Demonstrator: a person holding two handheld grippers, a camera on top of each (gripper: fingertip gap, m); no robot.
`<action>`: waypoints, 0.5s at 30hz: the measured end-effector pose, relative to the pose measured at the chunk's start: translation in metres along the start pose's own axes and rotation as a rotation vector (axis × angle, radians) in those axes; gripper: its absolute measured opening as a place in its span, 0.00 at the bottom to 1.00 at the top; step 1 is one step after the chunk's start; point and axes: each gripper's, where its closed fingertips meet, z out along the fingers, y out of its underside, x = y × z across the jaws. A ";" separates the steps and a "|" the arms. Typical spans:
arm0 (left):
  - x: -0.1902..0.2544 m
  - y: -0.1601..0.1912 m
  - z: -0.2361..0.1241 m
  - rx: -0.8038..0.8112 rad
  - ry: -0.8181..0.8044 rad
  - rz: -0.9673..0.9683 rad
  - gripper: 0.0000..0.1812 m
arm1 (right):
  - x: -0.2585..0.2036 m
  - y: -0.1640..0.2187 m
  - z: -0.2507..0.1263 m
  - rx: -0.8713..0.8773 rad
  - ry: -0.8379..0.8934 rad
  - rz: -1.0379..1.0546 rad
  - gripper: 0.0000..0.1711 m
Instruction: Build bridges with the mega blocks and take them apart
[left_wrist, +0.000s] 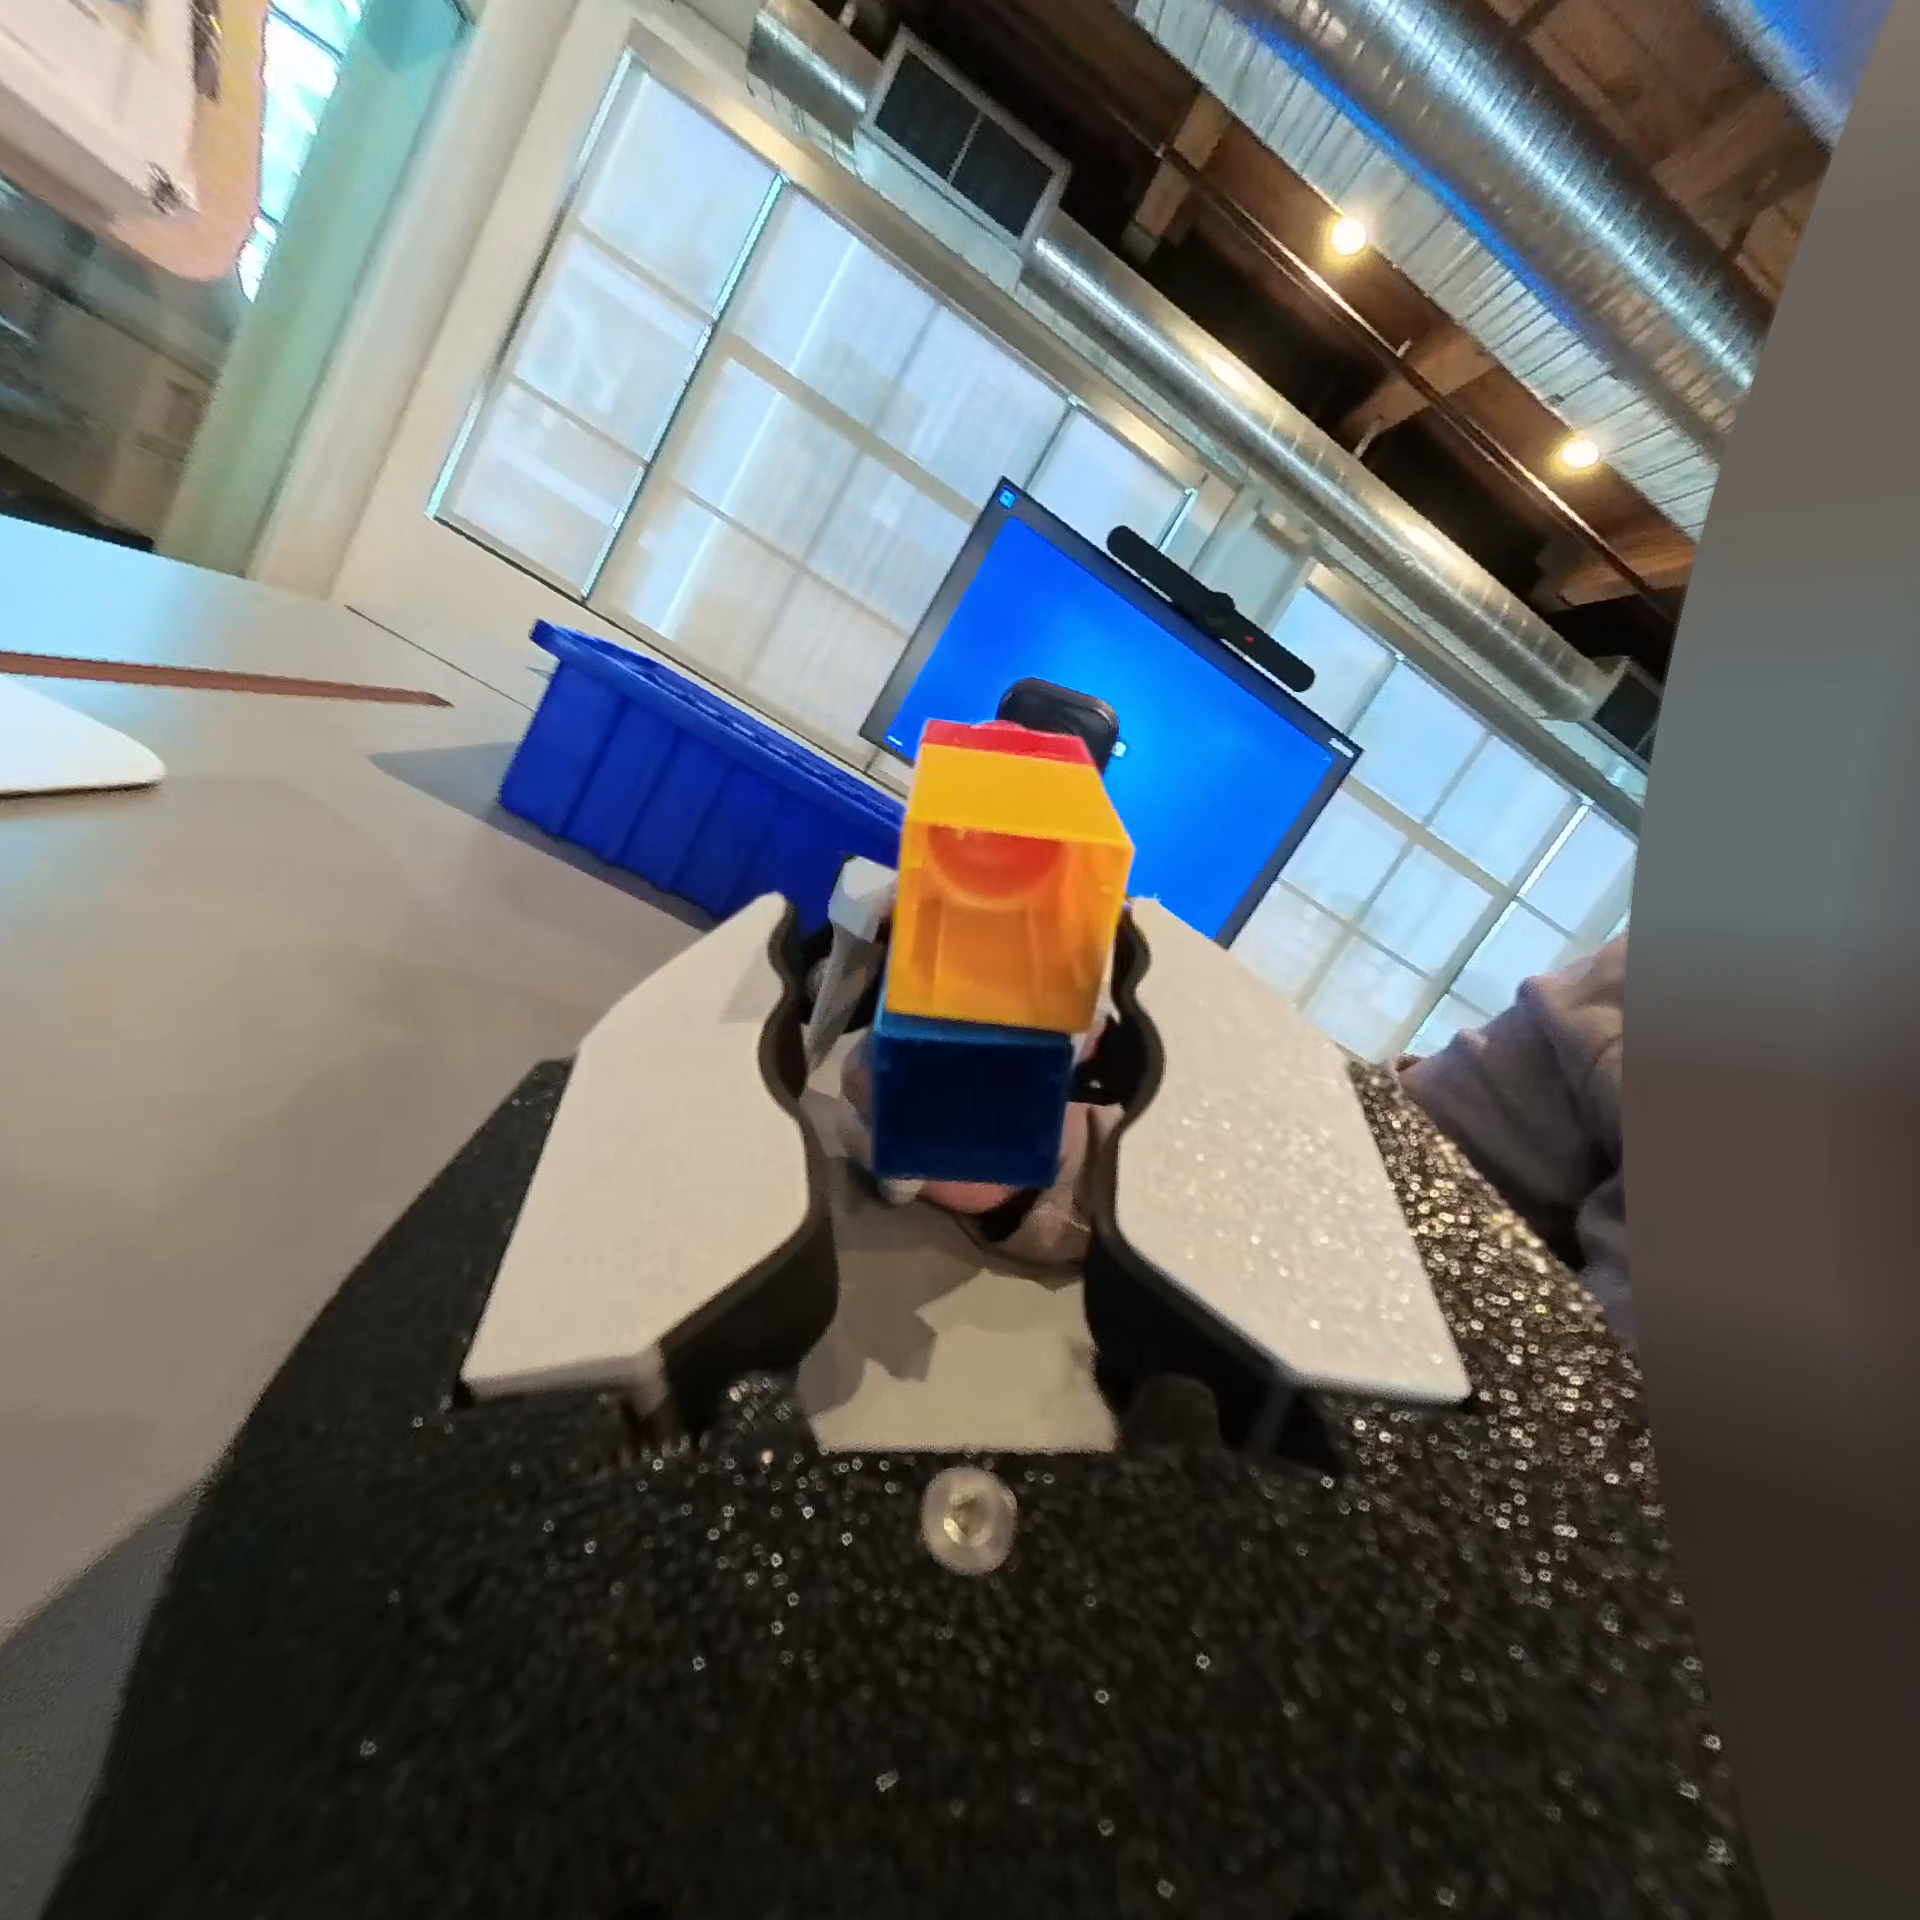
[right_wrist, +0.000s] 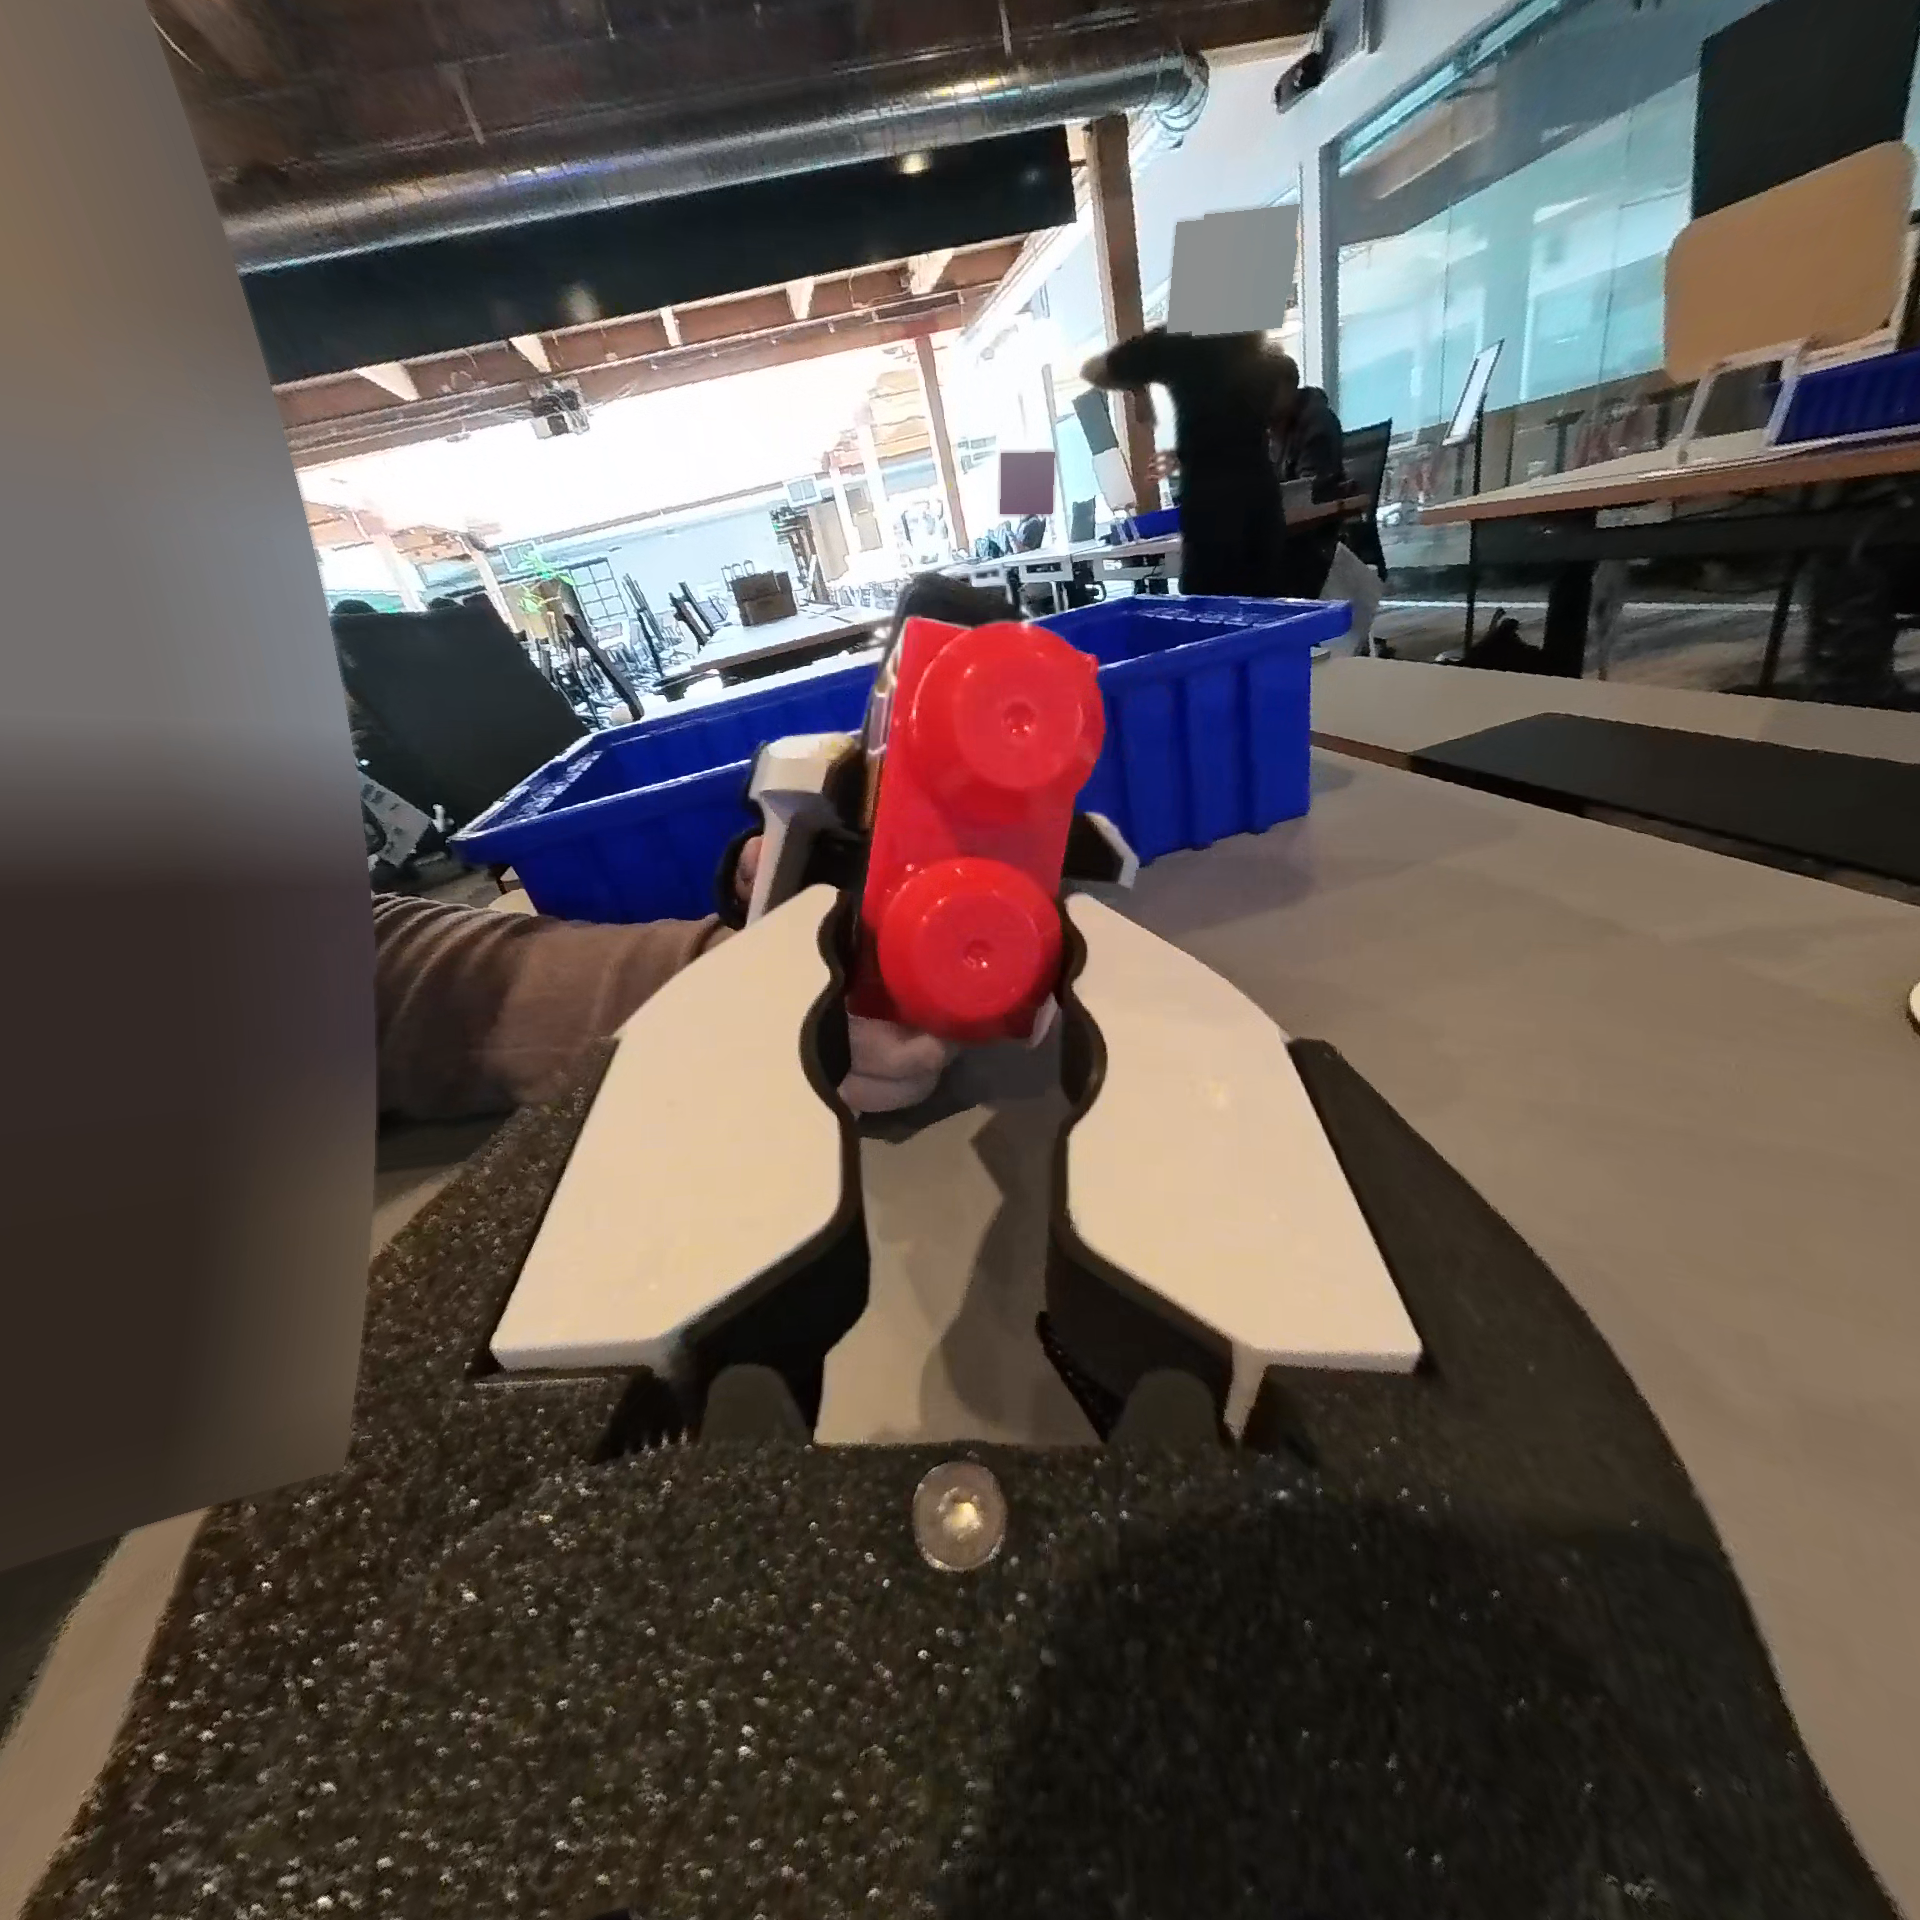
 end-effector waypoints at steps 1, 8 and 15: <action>0.001 0.000 0.000 -0.003 0.005 -0.005 0.31 | -0.001 0.000 0.000 0.002 -0.009 0.006 0.21; 0.006 0.007 0.002 -0.052 0.020 0.029 0.20 | 0.003 -0.006 -0.002 0.060 0.005 0.018 0.28; 0.006 0.011 0.003 -0.091 0.010 0.028 0.20 | -0.006 -0.004 -0.001 0.049 -0.106 0.133 0.21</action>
